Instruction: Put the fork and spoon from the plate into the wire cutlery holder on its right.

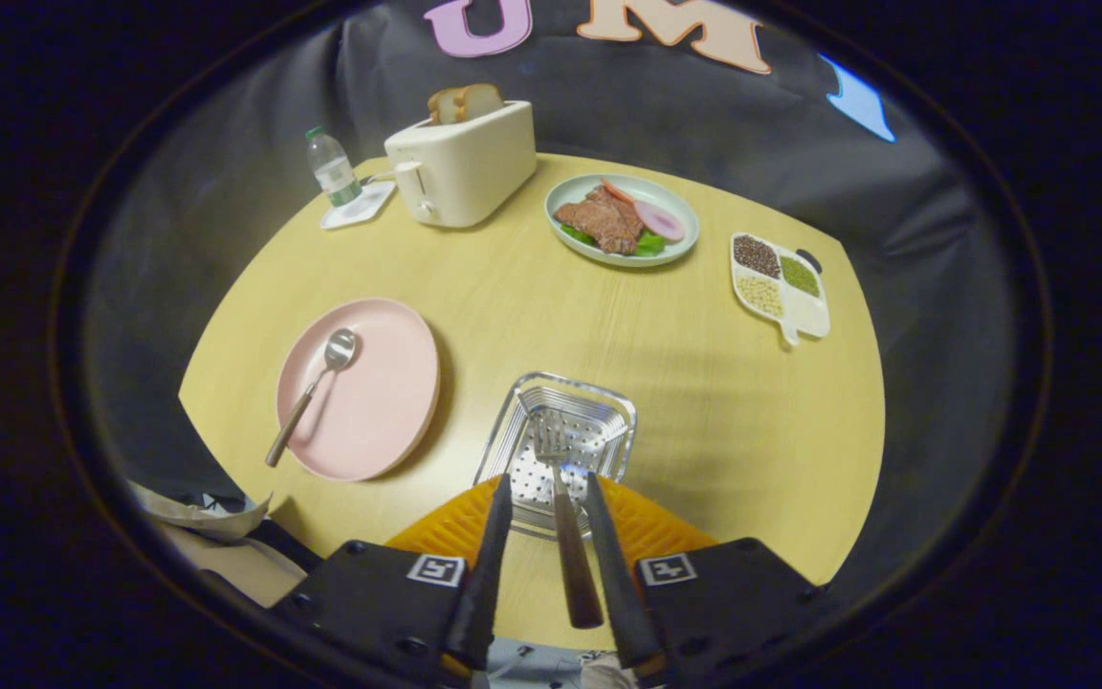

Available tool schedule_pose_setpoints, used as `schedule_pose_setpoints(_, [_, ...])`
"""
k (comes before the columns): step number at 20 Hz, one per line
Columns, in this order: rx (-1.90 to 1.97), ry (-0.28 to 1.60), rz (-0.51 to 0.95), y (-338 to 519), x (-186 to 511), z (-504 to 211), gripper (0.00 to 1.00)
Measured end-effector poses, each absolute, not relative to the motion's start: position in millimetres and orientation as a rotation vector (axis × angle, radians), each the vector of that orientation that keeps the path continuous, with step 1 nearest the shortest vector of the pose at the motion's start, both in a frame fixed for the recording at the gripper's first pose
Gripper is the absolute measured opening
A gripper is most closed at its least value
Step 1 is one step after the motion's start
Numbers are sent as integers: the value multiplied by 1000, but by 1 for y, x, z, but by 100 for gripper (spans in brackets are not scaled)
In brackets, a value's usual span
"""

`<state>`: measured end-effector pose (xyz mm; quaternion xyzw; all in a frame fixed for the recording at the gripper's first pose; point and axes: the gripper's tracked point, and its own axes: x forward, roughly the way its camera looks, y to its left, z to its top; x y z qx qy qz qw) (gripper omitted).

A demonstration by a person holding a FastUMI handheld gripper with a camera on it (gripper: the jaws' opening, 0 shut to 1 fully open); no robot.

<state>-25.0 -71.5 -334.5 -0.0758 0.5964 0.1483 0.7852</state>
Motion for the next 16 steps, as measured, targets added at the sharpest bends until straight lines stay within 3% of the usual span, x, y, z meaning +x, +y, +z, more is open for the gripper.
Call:
schedule_pose_setpoints(4, [-108,1173,259,-57,-21,-320,98])
schedule_pose_setpoints(16, [-29,860,171,28,-22,-274,98])
